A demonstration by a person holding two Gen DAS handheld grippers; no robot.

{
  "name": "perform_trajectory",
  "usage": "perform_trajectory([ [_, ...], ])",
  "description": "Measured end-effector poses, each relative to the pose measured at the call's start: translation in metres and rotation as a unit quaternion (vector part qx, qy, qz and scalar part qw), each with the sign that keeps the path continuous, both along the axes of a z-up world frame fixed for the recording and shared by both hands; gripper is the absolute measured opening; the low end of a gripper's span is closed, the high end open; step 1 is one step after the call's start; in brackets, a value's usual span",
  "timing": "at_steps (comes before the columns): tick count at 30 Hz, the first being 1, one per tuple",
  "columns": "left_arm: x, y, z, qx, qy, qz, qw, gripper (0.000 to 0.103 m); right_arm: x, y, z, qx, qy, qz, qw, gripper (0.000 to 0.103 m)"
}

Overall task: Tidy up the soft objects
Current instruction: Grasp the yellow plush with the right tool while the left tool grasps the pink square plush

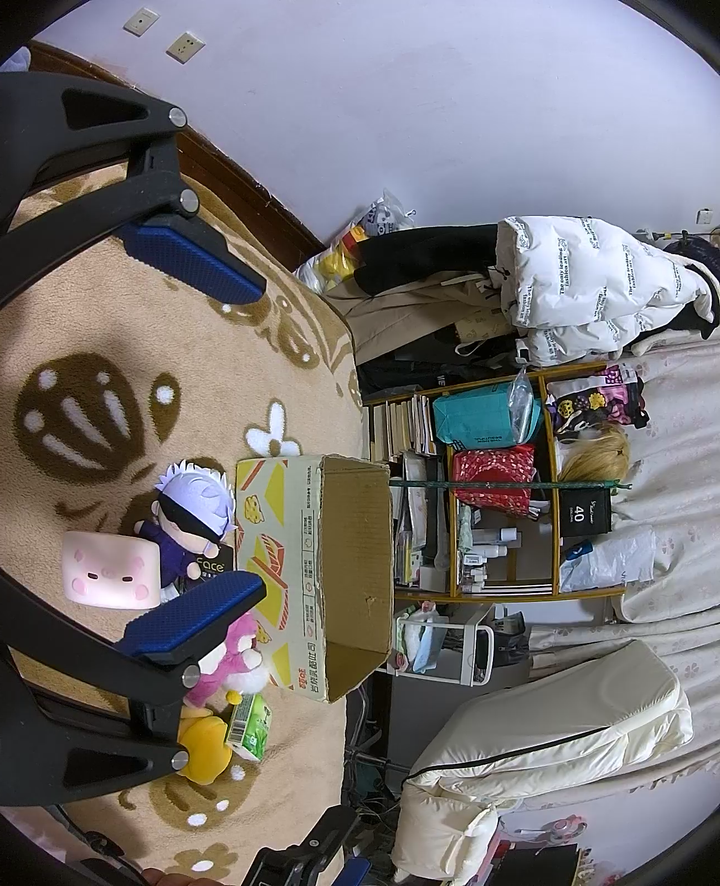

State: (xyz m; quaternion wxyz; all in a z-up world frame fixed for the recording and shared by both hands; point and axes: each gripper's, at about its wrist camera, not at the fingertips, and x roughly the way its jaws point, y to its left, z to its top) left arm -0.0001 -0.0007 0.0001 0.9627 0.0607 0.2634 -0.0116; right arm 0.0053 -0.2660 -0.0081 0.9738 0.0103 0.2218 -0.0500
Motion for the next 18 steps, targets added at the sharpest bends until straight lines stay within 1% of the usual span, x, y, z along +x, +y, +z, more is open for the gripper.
perform_trajectory([
  [6, 0.001, 0.000, -0.002, 0.002, 0.011, -0.001, 0.9999, 0.096, 0.004, 0.000, -0.002, 0.010, 0.013, 0.002, 1.000, 0.103],
  [12, 0.013, -0.005, -0.011, 0.006, 0.037, -0.008, 0.9993, 0.096, 0.011, -0.005, -0.008, 0.027, 0.036, -0.004, 0.999, 0.103],
  [15, 0.015, -0.007, -0.014, 0.007, 0.049, -0.015, 0.9987, 0.096, 0.019, -0.012, -0.014, 0.040, 0.057, -0.006, 0.998, 0.103],
  [18, 0.020, -0.009, -0.019, -0.002, 0.070, -0.020, 0.9973, 0.096, 0.027, -0.016, -0.021, 0.056, 0.083, -0.006, 0.995, 0.103],
])
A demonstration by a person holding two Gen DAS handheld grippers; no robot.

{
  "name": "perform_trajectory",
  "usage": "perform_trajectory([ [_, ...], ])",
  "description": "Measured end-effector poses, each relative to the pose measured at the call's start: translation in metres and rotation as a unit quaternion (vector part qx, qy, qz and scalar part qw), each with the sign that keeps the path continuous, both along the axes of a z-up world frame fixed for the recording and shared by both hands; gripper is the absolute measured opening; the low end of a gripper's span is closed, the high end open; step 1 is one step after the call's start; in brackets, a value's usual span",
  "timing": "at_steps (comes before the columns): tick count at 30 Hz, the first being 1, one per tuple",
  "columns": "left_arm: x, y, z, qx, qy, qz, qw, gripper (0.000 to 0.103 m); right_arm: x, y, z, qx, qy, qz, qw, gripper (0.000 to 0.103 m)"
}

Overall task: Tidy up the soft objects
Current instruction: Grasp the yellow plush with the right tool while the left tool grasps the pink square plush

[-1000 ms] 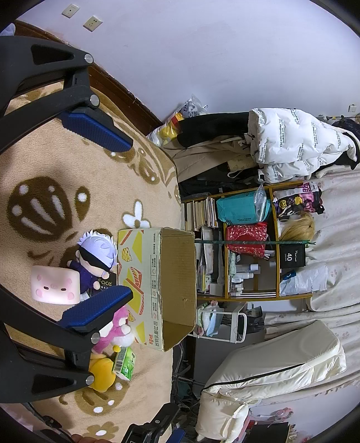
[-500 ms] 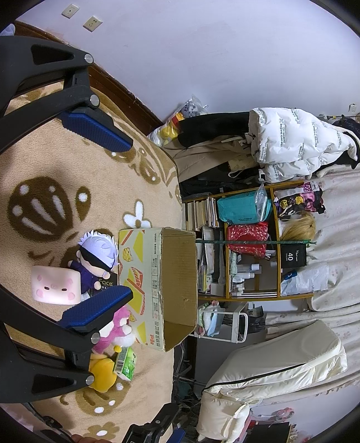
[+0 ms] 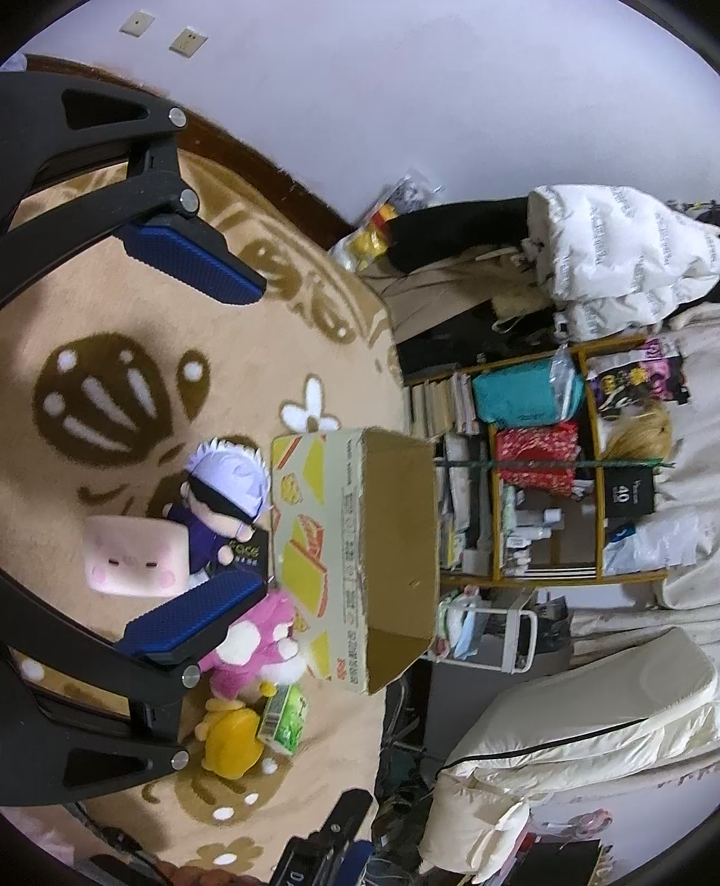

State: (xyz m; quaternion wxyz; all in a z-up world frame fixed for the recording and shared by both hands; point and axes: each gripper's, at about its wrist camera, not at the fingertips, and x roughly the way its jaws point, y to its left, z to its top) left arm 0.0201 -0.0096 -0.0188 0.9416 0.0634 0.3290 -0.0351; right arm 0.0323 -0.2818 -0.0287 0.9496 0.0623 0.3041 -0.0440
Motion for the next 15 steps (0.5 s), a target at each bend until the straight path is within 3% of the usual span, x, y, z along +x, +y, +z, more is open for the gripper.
perform_trajectory([
  [8, 0.014, -0.023, -0.012, 0.014, 0.034, -0.005, 0.9993, 0.096, 0.020, -0.012, -0.023, 0.043, 0.058, -0.003, 0.997, 0.103],
  [15, 0.029, -0.038, -0.033, 0.011, 0.090, -0.019, 0.9957, 0.096, 0.039, -0.021, -0.049, 0.061, 0.132, -0.010, 0.989, 0.103],
])
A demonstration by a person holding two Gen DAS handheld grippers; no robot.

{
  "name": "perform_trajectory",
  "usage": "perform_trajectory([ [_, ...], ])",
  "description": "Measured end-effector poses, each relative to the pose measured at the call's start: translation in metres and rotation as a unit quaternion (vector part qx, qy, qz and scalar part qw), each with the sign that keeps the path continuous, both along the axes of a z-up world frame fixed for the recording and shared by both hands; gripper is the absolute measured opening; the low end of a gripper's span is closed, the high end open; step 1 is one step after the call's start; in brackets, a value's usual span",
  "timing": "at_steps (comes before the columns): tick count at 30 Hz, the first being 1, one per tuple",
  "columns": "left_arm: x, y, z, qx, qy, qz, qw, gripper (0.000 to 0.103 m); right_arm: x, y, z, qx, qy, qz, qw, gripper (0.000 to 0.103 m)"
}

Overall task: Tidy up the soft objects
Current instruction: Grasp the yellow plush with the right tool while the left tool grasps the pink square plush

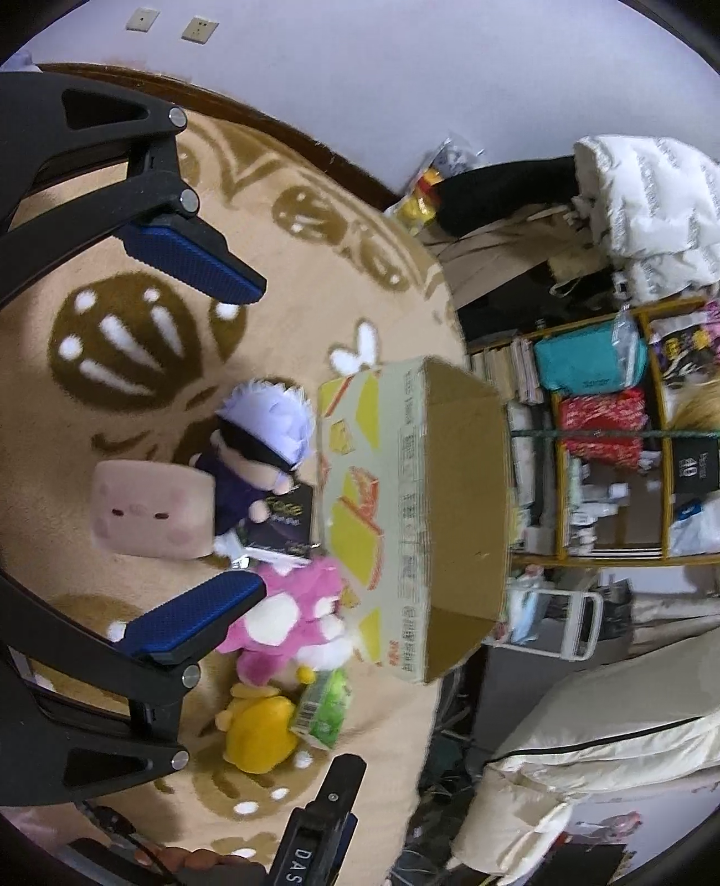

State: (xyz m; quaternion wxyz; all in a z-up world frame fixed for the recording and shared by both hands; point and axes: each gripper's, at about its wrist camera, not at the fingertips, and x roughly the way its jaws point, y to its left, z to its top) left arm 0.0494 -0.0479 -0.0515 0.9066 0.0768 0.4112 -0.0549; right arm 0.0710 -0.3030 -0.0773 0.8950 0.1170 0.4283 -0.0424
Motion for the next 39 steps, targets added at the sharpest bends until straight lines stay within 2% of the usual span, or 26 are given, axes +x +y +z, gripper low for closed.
perform_trajectory([
  [7, 0.011, -0.012, -0.026, 0.001, 0.065, -0.023, 0.9976, 0.096, 0.011, -0.004, -0.022, 0.006, 0.055, 0.000, 0.998, 0.103],
  [10, 0.016, -0.014, -0.040, -0.011, 0.106, -0.029, 0.9939, 0.096, 0.013, -0.005, -0.031, 0.008, 0.083, -0.002, 0.997, 0.103],
  [15, 0.021, -0.016, -0.056, -0.011, 0.146, -0.032, 0.9888, 0.096, 0.017, -0.015, -0.048, 0.031, 0.124, -0.011, 0.992, 0.103],
  [17, 0.024, -0.016, -0.063, -0.013, 0.161, -0.031, 0.9864, 0.096, 0.019, -0.017, -0.055, 0.033, 0.142, -0.014, 0.989, 0.098],
  [19, 0.026, -0.016, -0.070, -0.010, 0.172, -0.027, 0.9848, 0.096, 0.021, -0.017, -0.062, 0.031, 0.159, -0.012, 0.987, 0.088],
  [23, 0.032, -0.015, -0.080, -0.008, 0.191, -0.026, 0.9812, 0.095, 0.025, -0.013, -0.067, 0.024, 0.173, -0.001, 0.985, 0.088],
  [25, 0.033, -0.015, -0.087, -0.016, 0.209, -0.029, 0.9773, 0.085, 0.026, -0.011, -0.067, 0.020, 0.175, 0.002, 0.984, 0.088],
  [28, 0.036, -0.014, -0.095, -0.019, 0.230, -0.024, 0.9728, 0.078, 0.026, -0.011, -0.068, 0.021, 0.179, 0.004, 0.984, 0.088],
  [34, 0.042, -0.008, -0.107, -0.038, 0.249, -0.020, 0.9676, 0.056, 0.033, -0.010, -0.078, 0.020, 0.194, 0.006, 0.981, 0.091],
  [39, 0.040, -0.010, -0.110, -0.037, 0.243, -0.026, 0.9690, 0.049, 0.037, -0.005, -0.086, 0.008, 0.212, 0.011, 0.977, 0.091],
])
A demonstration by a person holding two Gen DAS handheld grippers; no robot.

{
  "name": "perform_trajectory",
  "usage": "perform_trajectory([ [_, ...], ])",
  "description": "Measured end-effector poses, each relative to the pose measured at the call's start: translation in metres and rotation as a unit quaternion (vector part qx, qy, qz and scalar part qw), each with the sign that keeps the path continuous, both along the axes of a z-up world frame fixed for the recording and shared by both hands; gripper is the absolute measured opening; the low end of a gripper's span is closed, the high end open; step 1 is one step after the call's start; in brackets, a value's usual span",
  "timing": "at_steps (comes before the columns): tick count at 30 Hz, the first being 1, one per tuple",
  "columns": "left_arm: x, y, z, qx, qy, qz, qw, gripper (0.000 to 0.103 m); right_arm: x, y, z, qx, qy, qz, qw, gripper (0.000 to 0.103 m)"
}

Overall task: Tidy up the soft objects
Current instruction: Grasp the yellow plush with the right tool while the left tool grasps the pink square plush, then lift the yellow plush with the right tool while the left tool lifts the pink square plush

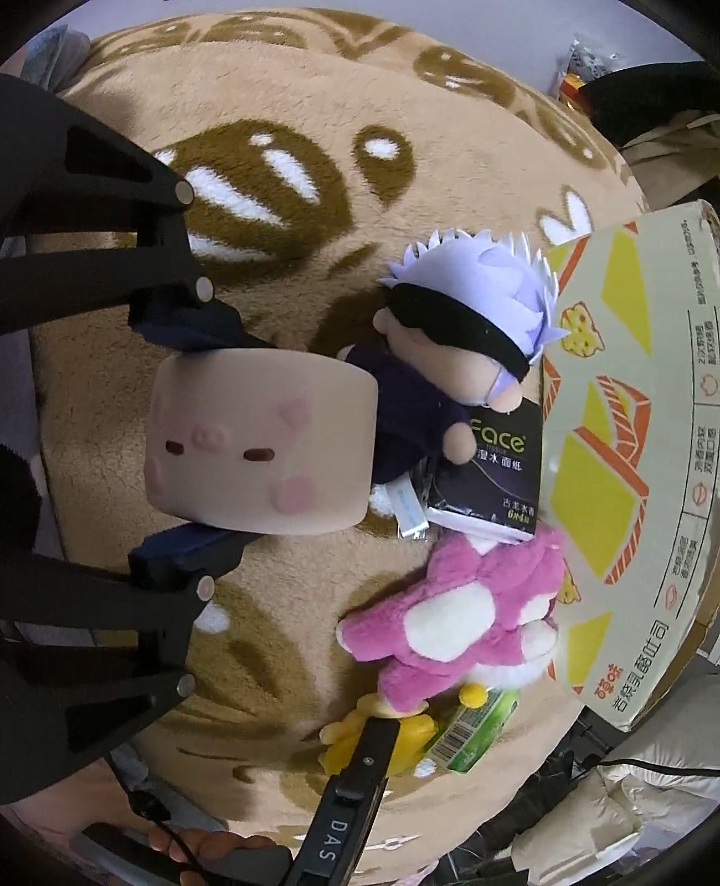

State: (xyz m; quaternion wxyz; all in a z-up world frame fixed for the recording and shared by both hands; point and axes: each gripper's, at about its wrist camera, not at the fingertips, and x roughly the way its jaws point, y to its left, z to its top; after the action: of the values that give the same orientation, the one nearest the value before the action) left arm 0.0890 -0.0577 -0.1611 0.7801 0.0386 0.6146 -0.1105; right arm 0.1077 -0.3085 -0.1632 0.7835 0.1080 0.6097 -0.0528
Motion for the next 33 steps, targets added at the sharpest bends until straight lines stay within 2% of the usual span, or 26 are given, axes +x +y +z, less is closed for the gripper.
perform_trajectory([
  [6, -0.002, -0.004, 0.000, 0.000, -0.006, 0.001, 1.0000, 0.047, 0.002, 0.004, -0.003, 0.001, 0.001, 0.001, 1.000, 0.089],
  [9, -0.007, -0.007, 0.011, 0.003, -0.013, -0.002, 0.9999, 0.046, -0.002, 0.003, -0.004, 0.002, -0.005, 0.000, 1.000, 0.087],
  [17, -0.027, -0.011, 0.037, 0.008, -0.060, -0.007, 0.9981, 0.046, -0.019, 0.004, 0.014, 0.021, -0.035, -0.013, 0.999, 0.087],
  [26, -0.045, 0.001, 0.069, -0.002, -0.130, 0.015, 0.9914, 0.046, -0.049, 0.007, 0.054, 0.029, -0.099, -0.014, 0.995, 0.087],
  [30, -0.052, 0.005, 0.085, -0.011, -0.174, 0.016, 0.9846, 0.046, -0.066, 0.004, 0.078, 0.025, -0.158, -0.017, 0.987, 0.087],
  [33, -0.056, 0.009, 0.097, -0.015, -0.208, 0.022, 0.9778, 0.046, -0.074, 0.006, 0.097, 0.023, -0.217, -0.010, 0.976, 0.087],
])
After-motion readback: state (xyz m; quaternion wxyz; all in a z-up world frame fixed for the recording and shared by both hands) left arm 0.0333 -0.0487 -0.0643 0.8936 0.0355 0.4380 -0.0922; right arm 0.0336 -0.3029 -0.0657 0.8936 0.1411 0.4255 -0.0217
